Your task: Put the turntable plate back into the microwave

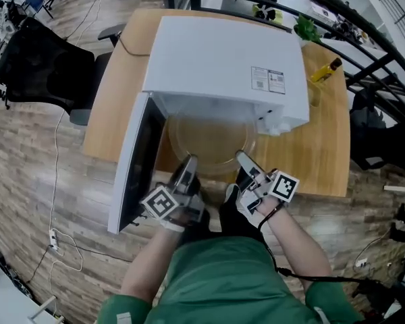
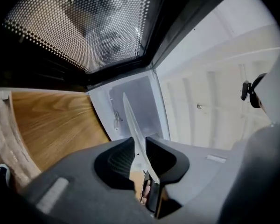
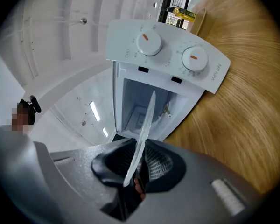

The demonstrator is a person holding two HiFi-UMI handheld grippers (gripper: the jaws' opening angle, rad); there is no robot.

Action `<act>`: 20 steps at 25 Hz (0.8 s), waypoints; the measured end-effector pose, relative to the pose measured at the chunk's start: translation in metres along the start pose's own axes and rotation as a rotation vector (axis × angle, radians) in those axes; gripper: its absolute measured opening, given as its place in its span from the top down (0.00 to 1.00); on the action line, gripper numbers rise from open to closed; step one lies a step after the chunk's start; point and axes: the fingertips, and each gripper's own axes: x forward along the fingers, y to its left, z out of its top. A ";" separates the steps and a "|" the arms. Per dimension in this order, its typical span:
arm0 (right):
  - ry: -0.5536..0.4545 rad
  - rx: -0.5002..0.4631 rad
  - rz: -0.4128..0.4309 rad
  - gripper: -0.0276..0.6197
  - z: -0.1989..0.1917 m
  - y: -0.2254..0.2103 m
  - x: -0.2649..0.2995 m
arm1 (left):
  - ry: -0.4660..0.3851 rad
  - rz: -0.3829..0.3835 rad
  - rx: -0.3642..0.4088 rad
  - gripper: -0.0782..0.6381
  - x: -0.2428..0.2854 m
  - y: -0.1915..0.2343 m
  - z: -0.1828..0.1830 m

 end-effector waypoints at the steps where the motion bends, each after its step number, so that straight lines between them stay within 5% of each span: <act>1: 0.004 0.003 0.002 0.85 0.002 -0.004 0.003 | -0.005 0.012 0.007 0.78 0.003 0.005 0.000; 16: 0.040 0.027 -0.010 0.85 0.019 -0.061 0.039 | -0.003 0.113 -0.010 0.78 0.038 0.062 0.005; 20: 0.031 0.025 -0.010 0.85 0.023 -0.067 0.045 | 0.002 0.072 0.008 0.78 0.050 0.064 0.009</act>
